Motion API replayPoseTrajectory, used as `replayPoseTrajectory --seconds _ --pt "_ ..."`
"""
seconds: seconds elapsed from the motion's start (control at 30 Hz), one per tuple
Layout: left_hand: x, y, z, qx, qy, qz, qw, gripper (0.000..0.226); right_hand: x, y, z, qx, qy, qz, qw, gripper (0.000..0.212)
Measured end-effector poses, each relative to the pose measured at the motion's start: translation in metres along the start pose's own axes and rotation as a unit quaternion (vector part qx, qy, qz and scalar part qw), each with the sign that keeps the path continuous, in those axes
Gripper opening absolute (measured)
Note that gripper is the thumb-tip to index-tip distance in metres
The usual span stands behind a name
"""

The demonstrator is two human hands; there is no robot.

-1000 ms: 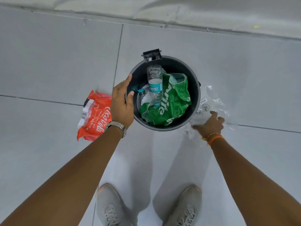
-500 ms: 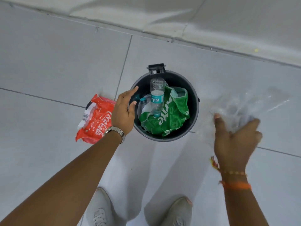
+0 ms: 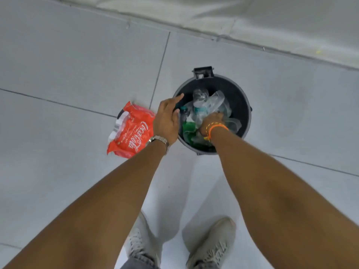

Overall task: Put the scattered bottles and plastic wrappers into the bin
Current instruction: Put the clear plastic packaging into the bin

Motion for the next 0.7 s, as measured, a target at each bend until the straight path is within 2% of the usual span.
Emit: replayPoseTrajectory --seconds 0.1,0.17,0.23,0.3,0.37,0.43,0.5,0.53,0.6,0.67,0.7 --pt "0.003 0.007 0.000 -0.005 0.032 -0.002 0.999 0.042 -0.037 0.027 0.000 0.159 0.011 0.016 0.987 0.056" --pt "-0.004 0.014 -0.002 -0.017 0.048 0.008 0.999 0.044 -0.070 0.039 0.006 0.201 0.007 0.065 0.977 0.045" --pt "-0.012 0.029 -0.015 -0.027 0.061 0.044 0.997 0.046 -0.093 0.042 0.014 0.206 0.018 0.137 0.969 0.049" --pt "-0.020 0.045 -0.046 0.019 0.120 0.040 0.992 0.051 -0.110 0.046 0.019 0.260 0.069 0.226 0.936 0.050" --pt "-0.032 0.059 -0.085 0.128 0.199 -0.012 0.972 0.069 -0.119 0.047 0.022 0.327 0.115 0.278 0.896 0.049" --pt "-0.046 0.068 -0.116 0.230 0.267 -0.080 0.932 0.089 -0.124 0.044 0.023 0.342 0.148 0.302 0.878 0.047" --pt "-0.055 0.066 -0.136 0.280 0.290 -0.139 0.905 0.109 -0.126 0.038 0.027 0.336 0.183 0.348 0.856 0.043" --pt "-0.057 0.062 -0.143 0.300 0.288 -0.165 0.894 0.120 -0.129 0.037 0.031 0.344 0.193 0.390 0.832 0.040" --pt "-0.056 0.046 -0.153 0.336 0.278 -0.214 0.874 0.132 -0.137 0.032 0.048 0.383 0.179 0.505 0.752 0.034" --pt "-0.054 0.026 -0.161 0.357 0.288 -0.237 0.856 0.134 -0.139 0.019 0.078 0.421 0.125 0.602 0.667 0.027" --pt "-0.053 0.018 -0.163 0.376 0.297 -0.239 0.845 0.133 -0.139 0.010 0.093 0.430 0.092 0.632 0.638 0.023"
Point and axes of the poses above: each hand's wrist, its own x-axis towards the middle knuckle, its own y-axis out of the back of the hand, z = x × y, the point moved 2 cm from there along x, towards the middle knuckle, and after that the axes turned 1 degree about -x, right-handed, at the moved point
